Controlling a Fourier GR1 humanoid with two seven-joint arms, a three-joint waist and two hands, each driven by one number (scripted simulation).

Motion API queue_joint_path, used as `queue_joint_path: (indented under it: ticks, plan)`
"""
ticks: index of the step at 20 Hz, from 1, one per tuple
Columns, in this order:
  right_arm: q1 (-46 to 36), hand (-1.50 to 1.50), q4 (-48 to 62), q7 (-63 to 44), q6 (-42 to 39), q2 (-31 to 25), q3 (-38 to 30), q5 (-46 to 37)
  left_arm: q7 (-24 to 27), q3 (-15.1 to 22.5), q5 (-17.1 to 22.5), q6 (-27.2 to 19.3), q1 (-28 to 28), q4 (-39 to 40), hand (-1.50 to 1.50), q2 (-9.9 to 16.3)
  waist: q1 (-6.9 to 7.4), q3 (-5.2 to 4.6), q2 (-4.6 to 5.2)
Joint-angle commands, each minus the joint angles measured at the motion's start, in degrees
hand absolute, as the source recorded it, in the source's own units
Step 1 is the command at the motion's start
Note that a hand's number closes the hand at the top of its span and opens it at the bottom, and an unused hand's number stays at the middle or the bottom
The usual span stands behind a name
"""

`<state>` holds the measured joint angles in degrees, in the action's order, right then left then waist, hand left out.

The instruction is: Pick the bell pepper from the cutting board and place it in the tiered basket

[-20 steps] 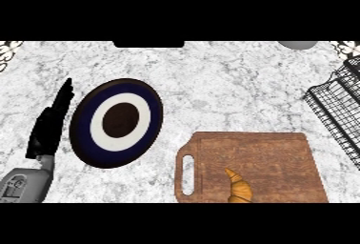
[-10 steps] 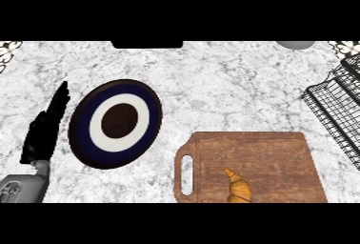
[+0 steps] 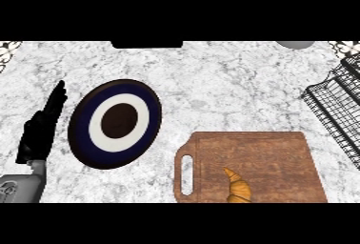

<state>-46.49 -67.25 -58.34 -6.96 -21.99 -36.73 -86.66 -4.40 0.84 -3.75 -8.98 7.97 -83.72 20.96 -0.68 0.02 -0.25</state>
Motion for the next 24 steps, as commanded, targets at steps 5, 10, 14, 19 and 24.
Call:
queue_joint_path:
  ticks: [5, 10, 14, 19, 24]
  plan:
    - [5.4, -1.50, -12.4, -4.9, 7.8, 5.3, 0.1, 1.9, 3.7, 0.7, -1.7, -0.2, -2.1, 1.7, 0.00, -2.5, 0.57, -0.04, 0.18]
    - [9.4, -1.50, -17.4, -1.8, 14.6, 5.2, 0.9, 1.8, 2.7, -1.5, -0.9, 1.3, -0.4, 1.3, 0.00, -1.1, 0.59, -0.04, 0.20]
    - [5.8, -1.50, -25.7, -7.0, 6.0, 2.7, 3.5, -2.4, 0.2, 0.2, -3.3, -0.7, -0.8, -0.8, 0.00, -2.7, 0.47, -0.08, -0.05]
    - [8.5, -1.50, -33.7, -10.5, 4.0, 4.9, -0.7, -2.1, -0.8, -0.6, -3.2, -0.1, 0.4, -0.6, 0.00, -2.5, 0.28, -0.05, -0.01]
    - [13.5, -1.50, -54.2, -11.0, -5.3, 11.5, -3.9, -0.2, 0.4, -1.2, -2.1, 0.5, -3.5, -2.2, 0.00, -2.5, -0.72, -0.07, -0.61]
